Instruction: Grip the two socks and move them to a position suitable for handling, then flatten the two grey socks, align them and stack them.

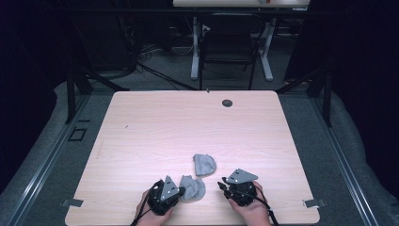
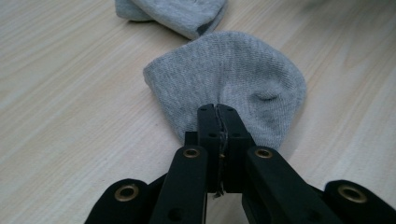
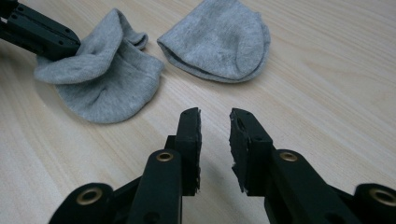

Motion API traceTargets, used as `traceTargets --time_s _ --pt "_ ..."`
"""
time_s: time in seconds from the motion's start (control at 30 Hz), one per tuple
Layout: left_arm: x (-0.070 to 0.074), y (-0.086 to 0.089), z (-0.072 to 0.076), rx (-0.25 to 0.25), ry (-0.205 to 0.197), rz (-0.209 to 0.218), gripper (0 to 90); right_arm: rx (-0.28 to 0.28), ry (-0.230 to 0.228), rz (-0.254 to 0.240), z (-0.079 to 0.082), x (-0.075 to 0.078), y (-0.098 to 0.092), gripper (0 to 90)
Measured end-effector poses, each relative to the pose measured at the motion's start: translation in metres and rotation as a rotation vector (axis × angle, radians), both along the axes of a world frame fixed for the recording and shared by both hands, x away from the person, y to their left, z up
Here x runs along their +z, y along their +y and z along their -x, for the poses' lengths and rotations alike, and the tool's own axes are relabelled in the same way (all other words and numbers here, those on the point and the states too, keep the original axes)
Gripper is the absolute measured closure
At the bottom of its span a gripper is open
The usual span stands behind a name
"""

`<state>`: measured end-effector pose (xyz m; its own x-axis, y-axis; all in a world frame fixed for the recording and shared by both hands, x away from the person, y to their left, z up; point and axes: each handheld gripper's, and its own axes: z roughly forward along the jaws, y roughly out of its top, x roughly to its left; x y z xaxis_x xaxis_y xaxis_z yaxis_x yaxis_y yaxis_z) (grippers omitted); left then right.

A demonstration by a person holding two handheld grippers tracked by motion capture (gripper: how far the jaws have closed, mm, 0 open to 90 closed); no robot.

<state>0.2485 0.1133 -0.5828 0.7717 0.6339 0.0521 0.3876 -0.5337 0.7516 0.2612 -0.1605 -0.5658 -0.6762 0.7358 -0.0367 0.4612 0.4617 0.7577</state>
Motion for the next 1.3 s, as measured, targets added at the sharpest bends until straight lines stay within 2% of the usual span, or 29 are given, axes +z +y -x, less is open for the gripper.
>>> traceTargets --time_s 0.13,0.23,0.27,0.37,0.63,0.8,1.07,1.23,1.3 --pt "0.000 -0.005 0.004 -0.013 0.007 0.005 89.4 0.031 0.003 -0.009 0.002 0.002 0.003 83.0" --pt "0.000 -0.007 0.006 -0.010 0.018 0.018 89.3 0.049 0.002 -0.001 0.003 0.002 0.005 84.7" --pt "0.000 -0.008 0.006 -0.007 0.033 0.037 89.2 0.060 0.004 0.002 0.004 0.002 0.007 86.1" --pt "-0.001 -0.009 0.007 -0.011 0.042 0.054 88.8 0.082 0.010 0.011 0.005 0.002 0.011 86.4" --pt "0.000 -0.011 0.008 -0.024 0.035 0.061 84.6 0.116 0.019 0.019 0.008 0.000 0.019 86.3" --pt "0.004 -0.008 0.007 -0.007 0.027 0.079 81.6 0.133 0.027 0.036 0.008 -0.002 0.022 86.3" --pt "0.010 -0.002 0.006 0.004 0.001 0.091 78.2 0.142 0.032 0.028 0.009 -0.003 0.024 86.4" --pt "0.011 -0.001 0.005 0.008 0.003 0.095 76.5 0.145 0.031 0.028 0.009 -0.003 0.025 86.4" --pt "0.012 -0.001 0.005 0.010 0.005 0.103 75.3 0.151 0.034 0.012 0.008 -0.004 0.025 86.4"
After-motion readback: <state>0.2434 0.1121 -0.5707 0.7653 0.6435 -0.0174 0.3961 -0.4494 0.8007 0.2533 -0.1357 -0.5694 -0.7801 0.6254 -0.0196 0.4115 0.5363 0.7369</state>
